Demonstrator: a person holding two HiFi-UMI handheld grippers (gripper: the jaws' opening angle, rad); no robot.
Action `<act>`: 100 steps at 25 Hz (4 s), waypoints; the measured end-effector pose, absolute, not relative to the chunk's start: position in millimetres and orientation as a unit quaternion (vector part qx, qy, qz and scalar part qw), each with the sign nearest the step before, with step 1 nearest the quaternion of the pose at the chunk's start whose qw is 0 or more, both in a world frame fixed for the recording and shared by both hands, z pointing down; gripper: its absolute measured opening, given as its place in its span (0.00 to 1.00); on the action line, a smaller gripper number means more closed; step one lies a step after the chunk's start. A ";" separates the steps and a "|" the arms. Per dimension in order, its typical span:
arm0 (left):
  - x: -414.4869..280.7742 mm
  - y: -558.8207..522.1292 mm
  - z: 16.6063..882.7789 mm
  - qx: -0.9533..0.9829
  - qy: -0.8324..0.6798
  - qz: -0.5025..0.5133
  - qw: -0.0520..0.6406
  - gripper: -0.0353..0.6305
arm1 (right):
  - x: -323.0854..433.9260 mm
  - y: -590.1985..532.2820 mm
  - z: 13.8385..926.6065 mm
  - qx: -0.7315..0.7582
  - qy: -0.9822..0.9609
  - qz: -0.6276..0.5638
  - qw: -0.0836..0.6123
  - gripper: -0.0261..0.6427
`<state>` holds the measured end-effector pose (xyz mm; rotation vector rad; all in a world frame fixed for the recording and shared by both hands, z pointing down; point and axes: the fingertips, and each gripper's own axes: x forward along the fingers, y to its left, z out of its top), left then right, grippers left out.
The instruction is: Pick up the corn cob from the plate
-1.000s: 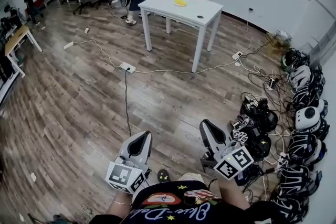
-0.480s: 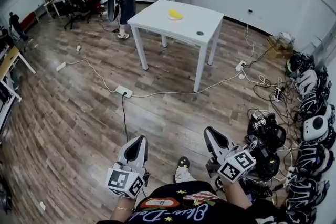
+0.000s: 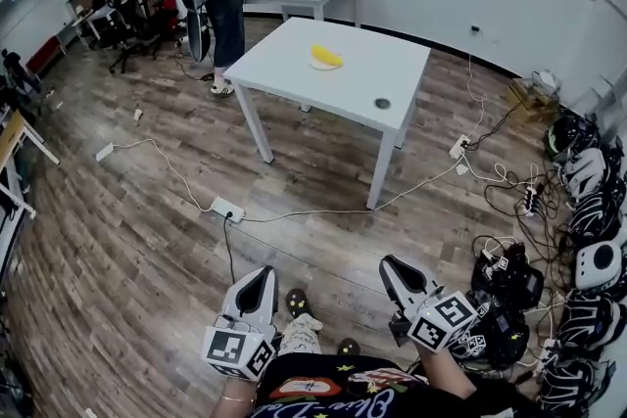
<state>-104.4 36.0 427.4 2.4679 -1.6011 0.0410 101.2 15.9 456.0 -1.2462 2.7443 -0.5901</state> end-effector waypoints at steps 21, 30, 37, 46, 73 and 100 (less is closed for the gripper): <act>-216.5 -424.6 421.0 0.881 -0.468 -0.009 0.064 0.05 | -26.3 -422.2 413.8 -0.447 0.874 -0.141 0.126 0.07; -229.2 -624.4 410.6 0.870 -0.491 -0.001 0.039 0.05 | -16.2 -677.6 470.5 -0.464 0.881 -0.088 -0.025 0.33; -231.2 -731.8 394.4 0.858 -0.510 -0.042 0.049 0.05 | -28.4 -829.0 547.5 -0.411 0.887 -0.090 -0.191 0.44; -217.3 -850.6 394.1 0.902 -0.431 0.008 0.025 0.05 | -51.0 -890.6 626.1 -0.358 0.852 -0.111 -0.366 0.45; -160.8 -910.5 405.0 0.949 -0.309 -0.014 0.066 0.05 | -26.3 -872.6 472.7 -0.515 0.839 -0.175 0.002 0.43; -149.0 -906.0 414.6 0.951 -0.302 0.008 0.070 0.05 | -18.6 -852.9 446.6 -0.525 0.836 -0.160 0.004 0.42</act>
